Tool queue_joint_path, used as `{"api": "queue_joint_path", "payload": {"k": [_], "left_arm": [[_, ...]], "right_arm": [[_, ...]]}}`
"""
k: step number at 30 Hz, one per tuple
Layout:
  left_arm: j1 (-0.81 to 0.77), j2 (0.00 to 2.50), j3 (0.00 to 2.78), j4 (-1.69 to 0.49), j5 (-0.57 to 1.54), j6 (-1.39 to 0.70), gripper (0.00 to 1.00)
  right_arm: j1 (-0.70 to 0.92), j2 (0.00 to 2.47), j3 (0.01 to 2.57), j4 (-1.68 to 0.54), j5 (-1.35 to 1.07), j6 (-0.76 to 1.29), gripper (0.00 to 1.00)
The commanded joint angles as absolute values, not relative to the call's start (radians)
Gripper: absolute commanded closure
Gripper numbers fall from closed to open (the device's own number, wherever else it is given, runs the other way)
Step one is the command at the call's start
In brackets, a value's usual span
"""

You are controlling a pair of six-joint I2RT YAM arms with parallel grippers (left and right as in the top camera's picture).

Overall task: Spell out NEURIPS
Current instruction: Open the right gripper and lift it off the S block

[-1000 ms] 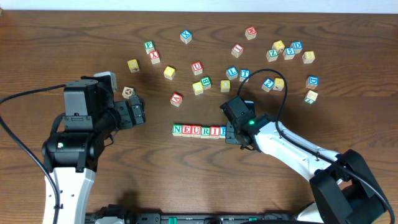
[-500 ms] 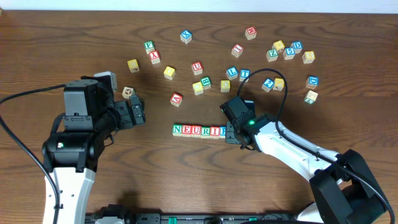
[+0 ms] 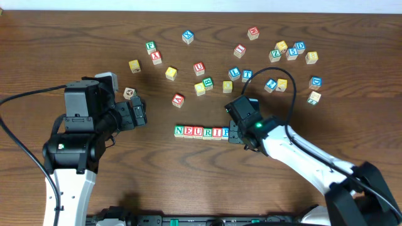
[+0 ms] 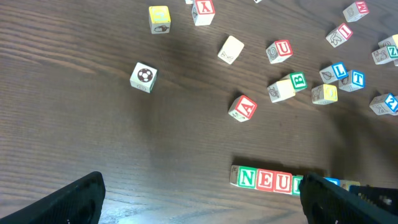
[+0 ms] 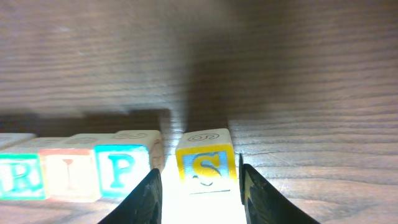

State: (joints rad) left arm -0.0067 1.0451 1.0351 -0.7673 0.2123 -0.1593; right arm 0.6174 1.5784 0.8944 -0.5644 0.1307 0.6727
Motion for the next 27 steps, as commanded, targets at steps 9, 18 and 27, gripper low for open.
{"api": "queue_joint_path", "payload": {"k": [9,18,27], "left_arm": [[-0.001,1.045,1.063,-0.77,0.224,-0.15,0.02],[-0.001,1.045,1.063,-0.77,0.224,-0.15,0.02],[-0.001,1.045,1.063,-0.77,0.224,-0.15,0.02]], "right_arm": [[0.59,1.465,0.89,-0.688,0.32,0.754,0.85],[0.558,1.466,0.884,-0.739,0.292,0.795,0.99],[0.577,1.466,0.774,-0.656,0.248,0.861,0.99]]}}
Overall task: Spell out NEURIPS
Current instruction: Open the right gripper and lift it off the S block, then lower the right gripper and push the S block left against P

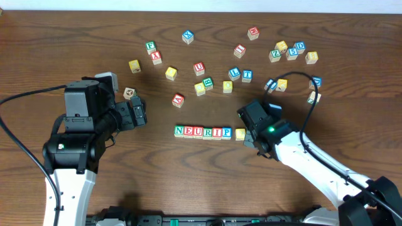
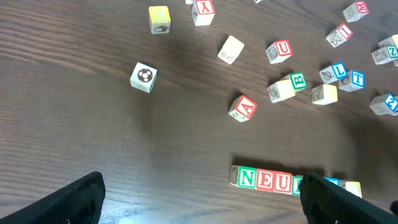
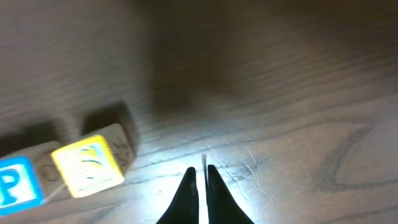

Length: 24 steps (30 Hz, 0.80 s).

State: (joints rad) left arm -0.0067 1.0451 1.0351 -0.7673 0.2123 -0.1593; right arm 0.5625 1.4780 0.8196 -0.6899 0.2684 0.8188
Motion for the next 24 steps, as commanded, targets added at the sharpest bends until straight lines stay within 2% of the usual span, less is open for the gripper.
{"api": "queue_joint_path", "payload": {"k": [1,24], "left_arm": [[-0.001,1.045,1.063,-0.77,0.224,-0.15,0.02],[-0.001,1.045,1.063,-0.77,0.224,-0.15,0.02]], "right_arm": [[0.58,1.466,0.762,-0.636,0.235,0.861,0.99],[0.63,1.467,0.678,-0.47,0.219,0.875,0.99]]}}
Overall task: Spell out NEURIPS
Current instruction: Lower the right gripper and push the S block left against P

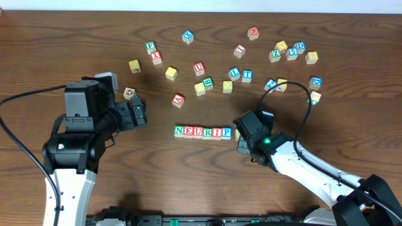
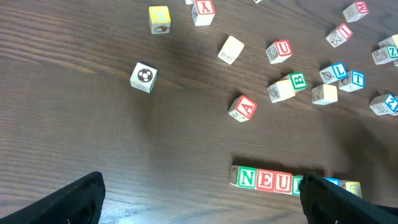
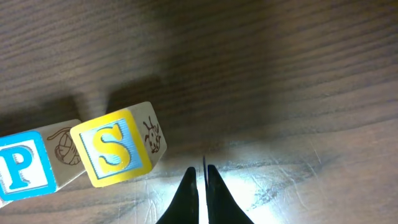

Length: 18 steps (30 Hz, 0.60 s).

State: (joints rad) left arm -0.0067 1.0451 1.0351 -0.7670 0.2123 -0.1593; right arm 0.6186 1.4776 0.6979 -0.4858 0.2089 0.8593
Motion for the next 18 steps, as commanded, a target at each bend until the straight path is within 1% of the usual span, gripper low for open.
{"api": "queue_joint_path", "payload": {"k": [1,18], "left_arm": [[-0.001,1.045,1.063,-0.77,0.224,-0.15,0.02],[-0.001,1.045,1.063,-0.77,0.224,-0.15,0.02]], "right_arm": [[0.63,1.467,0.672,-0.459,0.218,0.875,0.99],[0.63,1.522,0.652,-0.373,0.218,0.848,0.99]]}}
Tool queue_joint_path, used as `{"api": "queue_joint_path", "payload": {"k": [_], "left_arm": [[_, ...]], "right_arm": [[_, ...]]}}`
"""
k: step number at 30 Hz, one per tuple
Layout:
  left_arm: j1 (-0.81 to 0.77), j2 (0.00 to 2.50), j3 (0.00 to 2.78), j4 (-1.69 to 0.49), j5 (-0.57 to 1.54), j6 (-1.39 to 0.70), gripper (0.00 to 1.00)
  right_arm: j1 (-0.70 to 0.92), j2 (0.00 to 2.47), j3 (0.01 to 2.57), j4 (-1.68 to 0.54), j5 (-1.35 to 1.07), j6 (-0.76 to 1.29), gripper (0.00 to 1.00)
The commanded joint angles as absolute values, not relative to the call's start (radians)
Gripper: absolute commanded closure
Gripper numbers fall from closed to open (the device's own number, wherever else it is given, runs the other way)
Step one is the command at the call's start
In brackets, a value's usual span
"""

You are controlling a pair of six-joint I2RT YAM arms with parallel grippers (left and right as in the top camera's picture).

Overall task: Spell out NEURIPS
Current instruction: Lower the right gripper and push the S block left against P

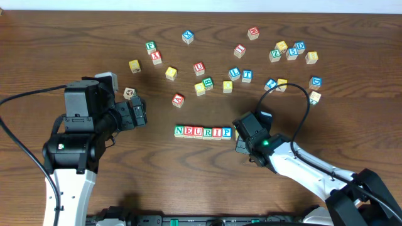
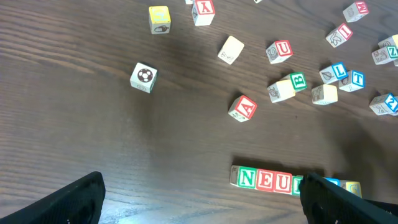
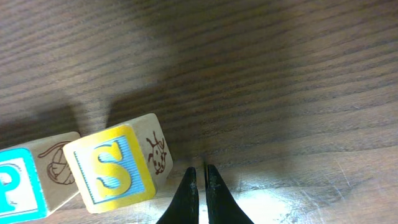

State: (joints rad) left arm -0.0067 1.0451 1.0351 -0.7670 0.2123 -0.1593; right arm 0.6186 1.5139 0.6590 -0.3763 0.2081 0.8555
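A row of letter blocks reading N, E, U, R, I, P (image 1: 202,132) lies mid-table. At its right end sits the yellow S block (image 3: 112,167), turned a little askew against the blue P block (image 3: 15,185). My right gripper (image 3: 199,173) is shut and empty, its tips on the wood just right of the S block. My left gripper (image 2: 200,194) hangs open and empty over bare wood, left of the row, whose first letters N, E, U (image 2: 267,179) show between its fingers.
Several loose letter blocks are scattered across the far half of the table, among them a red A block (image 1: 178,99), a green B block (image 1: 207,82) and a soccer-ball block (image 1: 129,93). The right arm's cable (image 1: 295,100) loops above the table.
My shut right gripper sits slightly closer to the S block's right side. The S block looks a little more turned. The left arm has not moved.
My right gripper first stood open around the S block beside the P. Then it was shut and off to the right of the block. It has since come back, shut, against the S block's right side, and the block now sits askew at the row's end.
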Motion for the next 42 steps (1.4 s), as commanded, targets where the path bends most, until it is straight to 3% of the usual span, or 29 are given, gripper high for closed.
{"api": "queue_joint_path", "payload": {"k": [1,42], "left_arm": [[-0.001,1.045,1.063,-0.77,0.224,-0.15,0.02],[-0.001,1.045,1.063,-0.77,0.224,-0.15,0.02]], "right_arm": [[0.63,1.522,0.652,-0.373,0.218,0.848,0.99],[0.63,1.523,0.652,-0.312,0.186,0.756,0.99]]}}
